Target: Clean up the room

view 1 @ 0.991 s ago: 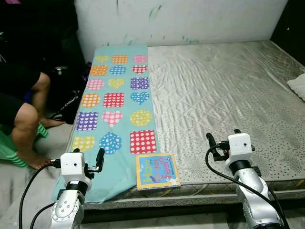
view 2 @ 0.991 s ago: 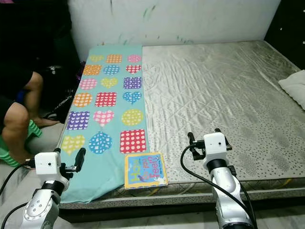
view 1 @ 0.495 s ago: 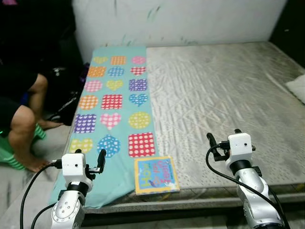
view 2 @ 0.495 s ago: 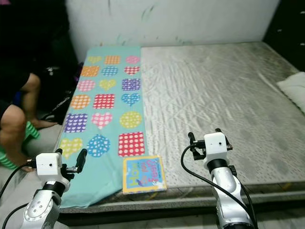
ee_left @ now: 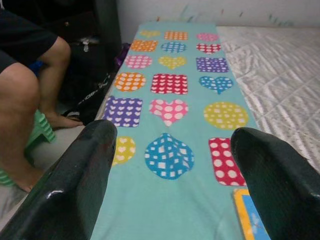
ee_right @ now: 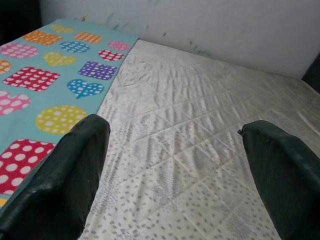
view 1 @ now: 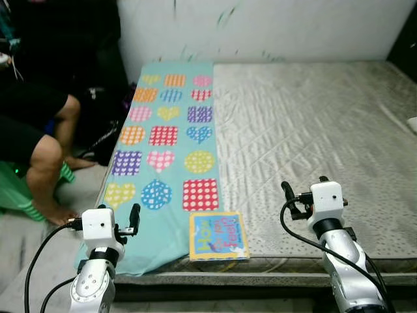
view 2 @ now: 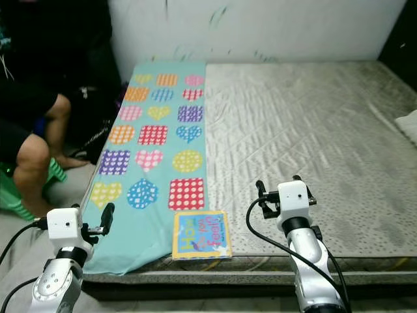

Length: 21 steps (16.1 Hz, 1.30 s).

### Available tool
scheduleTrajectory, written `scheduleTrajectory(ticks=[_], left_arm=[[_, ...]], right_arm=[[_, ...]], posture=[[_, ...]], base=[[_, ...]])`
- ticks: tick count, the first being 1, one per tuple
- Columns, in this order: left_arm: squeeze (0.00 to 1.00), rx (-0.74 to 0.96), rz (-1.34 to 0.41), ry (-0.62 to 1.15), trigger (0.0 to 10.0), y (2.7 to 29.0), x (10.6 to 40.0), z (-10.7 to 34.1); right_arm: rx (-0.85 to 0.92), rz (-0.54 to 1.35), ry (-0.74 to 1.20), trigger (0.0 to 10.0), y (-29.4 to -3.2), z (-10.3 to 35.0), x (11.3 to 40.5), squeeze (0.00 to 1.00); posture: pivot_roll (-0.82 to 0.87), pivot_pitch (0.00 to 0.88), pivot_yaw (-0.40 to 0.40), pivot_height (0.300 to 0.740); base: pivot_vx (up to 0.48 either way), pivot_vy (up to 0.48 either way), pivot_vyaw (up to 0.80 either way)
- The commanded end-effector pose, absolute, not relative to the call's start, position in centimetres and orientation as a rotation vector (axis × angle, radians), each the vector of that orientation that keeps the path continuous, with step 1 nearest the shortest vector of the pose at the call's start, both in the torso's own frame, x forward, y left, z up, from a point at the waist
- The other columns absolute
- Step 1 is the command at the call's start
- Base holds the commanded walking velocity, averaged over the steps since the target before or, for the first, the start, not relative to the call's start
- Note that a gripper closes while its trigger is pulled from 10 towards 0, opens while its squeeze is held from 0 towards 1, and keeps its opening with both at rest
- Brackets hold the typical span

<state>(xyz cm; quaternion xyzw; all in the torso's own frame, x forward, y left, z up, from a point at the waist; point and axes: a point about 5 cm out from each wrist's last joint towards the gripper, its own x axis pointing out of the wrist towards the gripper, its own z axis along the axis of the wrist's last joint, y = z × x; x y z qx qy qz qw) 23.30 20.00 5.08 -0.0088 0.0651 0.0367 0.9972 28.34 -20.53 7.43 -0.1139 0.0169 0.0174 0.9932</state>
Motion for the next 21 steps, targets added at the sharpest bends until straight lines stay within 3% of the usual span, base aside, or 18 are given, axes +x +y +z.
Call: scheduleTrajectory(ticks=[1,12,21], left_arm=[[0.0,-0.01,0.081,0.142,10.0,20.13,23.17,5.0],[0.0,-0.033,0.022,0.115,10.0,19.65,23.03,5.31],[0.0,-0.032,0.007,0.115,10.0,19.59,22.84,5.3]], right_arm=[[-0.232,0.035,0.051,10.0,-20.73,7.16,28.23,0.0],[-0.24,0.044,0.049,10.0,-20.73,7.24,28.47,0.0],[-0.239,0.041,0.05,10.0,-20.7,7.18,28.44,0.0]], posture=[[-0.15,0.046,0.037,0.74],[-0.15,0.041,0.03,0.74],[-0.15,0.044,0.033,0.74]], base=[[0.0,0.0,0.0],[0.0,0.0,0.0],[0.28,0.0,0.0]])
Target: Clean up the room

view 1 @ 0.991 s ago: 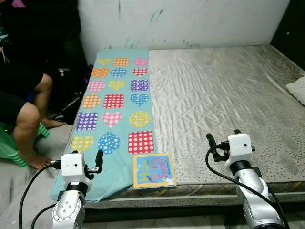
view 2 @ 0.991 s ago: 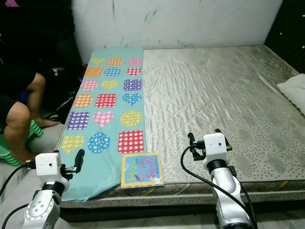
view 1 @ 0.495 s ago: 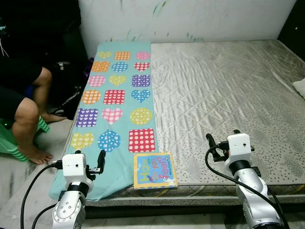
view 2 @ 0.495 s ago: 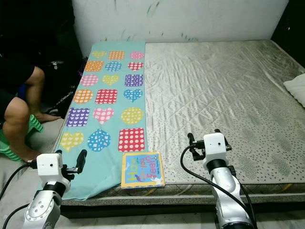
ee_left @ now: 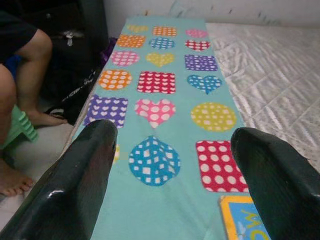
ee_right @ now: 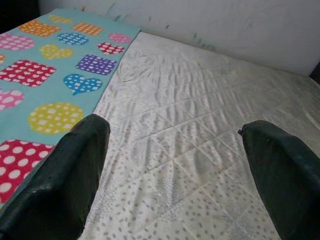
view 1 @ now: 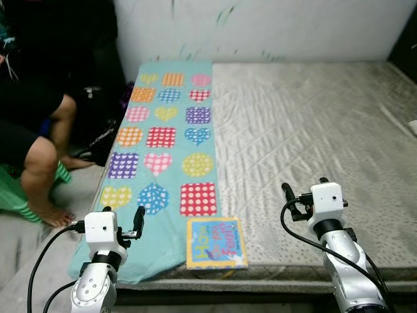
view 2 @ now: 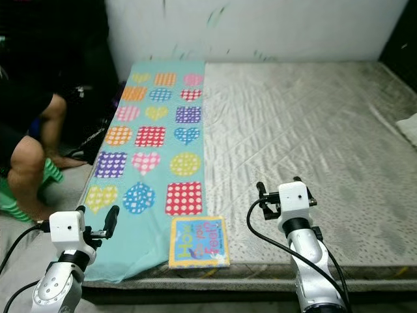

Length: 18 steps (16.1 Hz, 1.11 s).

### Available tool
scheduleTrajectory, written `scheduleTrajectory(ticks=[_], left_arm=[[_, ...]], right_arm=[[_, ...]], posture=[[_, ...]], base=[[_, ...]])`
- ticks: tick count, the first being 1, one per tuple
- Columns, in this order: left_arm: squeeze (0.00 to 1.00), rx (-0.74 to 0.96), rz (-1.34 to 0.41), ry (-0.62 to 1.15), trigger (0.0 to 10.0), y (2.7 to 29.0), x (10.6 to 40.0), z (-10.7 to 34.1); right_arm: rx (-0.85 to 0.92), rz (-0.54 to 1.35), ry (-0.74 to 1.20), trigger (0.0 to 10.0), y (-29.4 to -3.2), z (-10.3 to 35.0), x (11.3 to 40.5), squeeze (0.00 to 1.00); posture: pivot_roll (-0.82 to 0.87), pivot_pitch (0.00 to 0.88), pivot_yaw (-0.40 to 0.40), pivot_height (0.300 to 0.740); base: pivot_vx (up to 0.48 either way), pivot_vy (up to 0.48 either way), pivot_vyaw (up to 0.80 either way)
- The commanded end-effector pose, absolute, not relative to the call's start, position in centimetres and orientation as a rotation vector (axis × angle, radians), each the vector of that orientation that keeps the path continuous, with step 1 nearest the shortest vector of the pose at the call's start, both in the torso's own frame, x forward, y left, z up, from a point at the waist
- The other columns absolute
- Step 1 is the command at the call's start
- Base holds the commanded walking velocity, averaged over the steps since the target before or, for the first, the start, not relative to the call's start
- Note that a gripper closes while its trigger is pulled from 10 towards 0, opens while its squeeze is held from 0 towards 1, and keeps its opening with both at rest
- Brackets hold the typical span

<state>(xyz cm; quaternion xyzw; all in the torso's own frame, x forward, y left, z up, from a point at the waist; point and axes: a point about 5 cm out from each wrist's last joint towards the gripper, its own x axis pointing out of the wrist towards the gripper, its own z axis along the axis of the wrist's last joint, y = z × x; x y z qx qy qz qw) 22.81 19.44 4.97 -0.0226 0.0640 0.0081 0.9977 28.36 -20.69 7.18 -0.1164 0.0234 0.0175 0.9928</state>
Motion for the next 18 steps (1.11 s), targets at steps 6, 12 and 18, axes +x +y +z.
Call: scheduleTrajectory(ticks=[6,12,18], left_arm=[[0.0,-0.03,0.005,0.118,10.0,19.56,22.84,5.28],[0.0,-0.042,0.049,0.144,10.0,19.91,22.8,4.86],[0.0,-0.044,0.016,0.156,10.0,19.46,22.91,4.86]], right_arm=[[-0.241,0.039,0.049,10.0,-20.76,7.21,28.46,0.0],[-0.244,0.041,0.051,10.0,-20.82,7.15,28.5,0.0],[-0.243,0.044,0.052,10.0,-20.78,7.1,28.41,0.0]], posture=[[-0.15,0.044,0.033,0.74],[-0.15,0.045,0.029,0.74],[-0.14,0.05,0.028,0.74]], base=[[0.232,0.0,0.0],[0.041,0.0,0.0],[0.0,0.0,0.0]])
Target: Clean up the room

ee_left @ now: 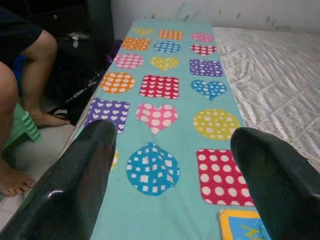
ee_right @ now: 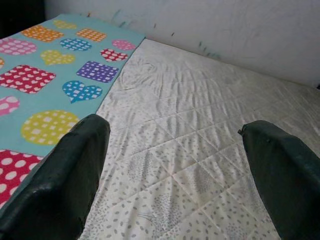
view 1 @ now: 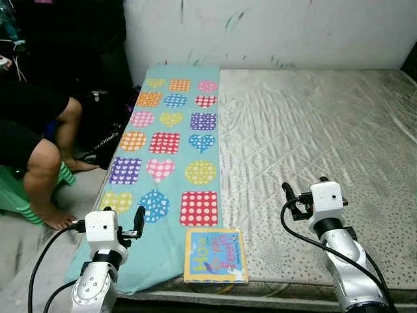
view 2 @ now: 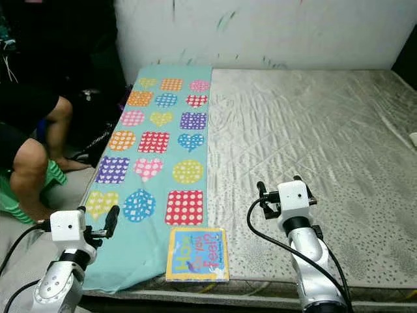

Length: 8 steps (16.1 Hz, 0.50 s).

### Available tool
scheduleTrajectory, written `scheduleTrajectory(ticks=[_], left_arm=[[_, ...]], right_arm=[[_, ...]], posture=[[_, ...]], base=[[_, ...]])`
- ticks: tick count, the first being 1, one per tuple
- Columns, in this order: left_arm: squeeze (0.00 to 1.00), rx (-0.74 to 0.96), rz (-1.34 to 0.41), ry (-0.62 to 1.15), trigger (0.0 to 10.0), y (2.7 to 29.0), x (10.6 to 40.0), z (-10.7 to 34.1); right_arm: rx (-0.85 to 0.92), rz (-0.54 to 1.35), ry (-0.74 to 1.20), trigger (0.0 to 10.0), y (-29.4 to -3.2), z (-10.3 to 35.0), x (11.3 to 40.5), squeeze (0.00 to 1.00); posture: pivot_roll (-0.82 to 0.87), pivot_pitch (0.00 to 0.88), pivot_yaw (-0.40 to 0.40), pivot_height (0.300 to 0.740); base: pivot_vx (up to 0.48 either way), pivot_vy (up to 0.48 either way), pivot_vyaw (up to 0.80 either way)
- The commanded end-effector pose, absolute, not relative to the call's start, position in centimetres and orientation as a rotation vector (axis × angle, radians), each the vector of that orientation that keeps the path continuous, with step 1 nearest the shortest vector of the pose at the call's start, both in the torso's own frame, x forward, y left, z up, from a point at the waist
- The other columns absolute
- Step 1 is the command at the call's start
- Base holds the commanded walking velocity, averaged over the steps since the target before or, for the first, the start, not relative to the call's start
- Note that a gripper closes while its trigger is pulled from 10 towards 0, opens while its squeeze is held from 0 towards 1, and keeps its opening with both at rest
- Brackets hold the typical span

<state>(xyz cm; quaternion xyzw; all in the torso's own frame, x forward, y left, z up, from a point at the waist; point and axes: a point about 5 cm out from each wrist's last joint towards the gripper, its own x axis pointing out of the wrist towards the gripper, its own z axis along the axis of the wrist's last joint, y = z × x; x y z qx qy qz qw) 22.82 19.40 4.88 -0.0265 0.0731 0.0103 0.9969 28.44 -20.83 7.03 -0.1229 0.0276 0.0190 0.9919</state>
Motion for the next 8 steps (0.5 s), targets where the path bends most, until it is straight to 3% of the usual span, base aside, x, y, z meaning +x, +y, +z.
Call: scheduleTrajectory(ticks=[1,8], left_arm=[[0.0,-0.045,0.017,0.154,10.0,19.48,22.96,4.87],[0.0,-0.047,0.009,0.158,10.0,19.38,23.13,4.88]], right_arm=[[-0.243,0.043,0.053,10.0,-20.83,7.06,28.39,0.0],[-0.244,0.04,0.051,10.0,-20.89,7.1,28.39,0.0]], posture=[[-0.14,0.048,0.028,0.74],[-0.15,0.046,0.031,0.74]], base=[[0.0,0.0,0.0],[0.0,0.0,0.0]])
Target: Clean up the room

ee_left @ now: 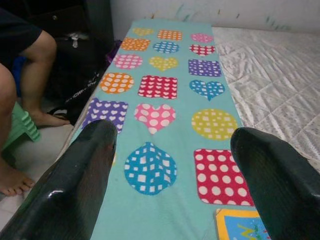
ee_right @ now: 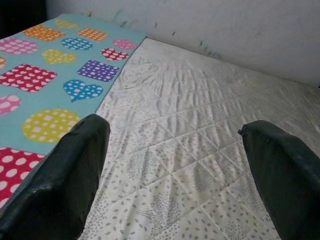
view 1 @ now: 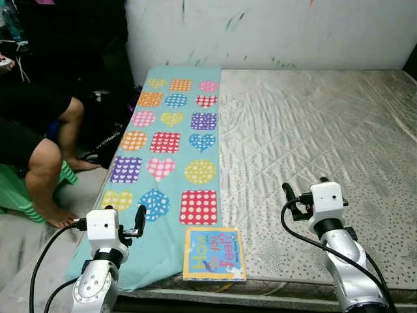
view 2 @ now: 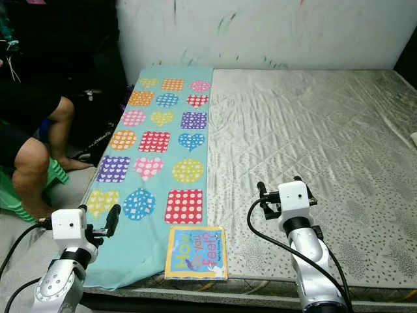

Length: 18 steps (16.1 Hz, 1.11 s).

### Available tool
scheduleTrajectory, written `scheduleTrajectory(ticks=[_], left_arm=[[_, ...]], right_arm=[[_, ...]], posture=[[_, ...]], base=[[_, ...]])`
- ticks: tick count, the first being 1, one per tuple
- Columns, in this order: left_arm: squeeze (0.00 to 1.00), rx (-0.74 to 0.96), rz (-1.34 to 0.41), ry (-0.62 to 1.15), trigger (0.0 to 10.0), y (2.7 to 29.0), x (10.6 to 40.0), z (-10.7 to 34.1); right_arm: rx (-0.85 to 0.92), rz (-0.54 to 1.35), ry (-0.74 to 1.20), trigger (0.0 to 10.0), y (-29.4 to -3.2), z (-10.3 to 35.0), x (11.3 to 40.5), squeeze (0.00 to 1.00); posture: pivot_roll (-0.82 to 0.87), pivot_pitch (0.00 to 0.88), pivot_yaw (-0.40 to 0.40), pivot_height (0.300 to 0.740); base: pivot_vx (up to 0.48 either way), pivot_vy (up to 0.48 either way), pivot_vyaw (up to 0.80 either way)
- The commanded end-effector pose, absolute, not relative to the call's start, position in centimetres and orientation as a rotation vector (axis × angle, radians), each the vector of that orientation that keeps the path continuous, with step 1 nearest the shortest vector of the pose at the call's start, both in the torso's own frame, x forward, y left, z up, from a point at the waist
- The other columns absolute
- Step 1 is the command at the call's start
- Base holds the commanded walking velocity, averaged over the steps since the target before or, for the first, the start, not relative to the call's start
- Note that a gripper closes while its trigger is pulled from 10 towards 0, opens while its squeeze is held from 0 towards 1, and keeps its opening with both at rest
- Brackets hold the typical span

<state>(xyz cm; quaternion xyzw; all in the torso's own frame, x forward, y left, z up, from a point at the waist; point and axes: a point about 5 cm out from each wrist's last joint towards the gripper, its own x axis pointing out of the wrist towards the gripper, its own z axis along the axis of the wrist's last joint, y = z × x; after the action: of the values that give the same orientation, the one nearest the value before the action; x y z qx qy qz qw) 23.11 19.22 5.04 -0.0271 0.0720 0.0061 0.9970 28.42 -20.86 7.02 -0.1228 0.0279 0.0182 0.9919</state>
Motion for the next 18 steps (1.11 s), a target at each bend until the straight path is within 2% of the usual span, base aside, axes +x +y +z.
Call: scheduleTrajectory(ticks=[1,9,18], left_arm=[[0.0,-0.047,0.009,0.158,10.0,19.35,23.1,4.86],[0.0,-0.054,0.014,0.166,10.0,19.3,22.83,4.73],[0.0,-0.077,0.002,0.138,10.0,19.44,22.62,5.04]], right_arm=[[-0.244,0.039,0.051,10.0,-20.92,7.1,28.36,0.0],[-0.252,0.048,0.054,10.0,-21.0,7.11,28.44,0.0],[-0.267,0.041,0.061,10.0,-21.7,7.21,28.58,0.0]], posture=[[-0.15,0.046,0.031,0.74],[-0.15,0.05,0.023,0.74],[-0.15,0.057,0.022,0.74]], base=[[0.0,0.0,0.0],[-0.228,0.0,0.0],[0.0,0.0,0.0]])
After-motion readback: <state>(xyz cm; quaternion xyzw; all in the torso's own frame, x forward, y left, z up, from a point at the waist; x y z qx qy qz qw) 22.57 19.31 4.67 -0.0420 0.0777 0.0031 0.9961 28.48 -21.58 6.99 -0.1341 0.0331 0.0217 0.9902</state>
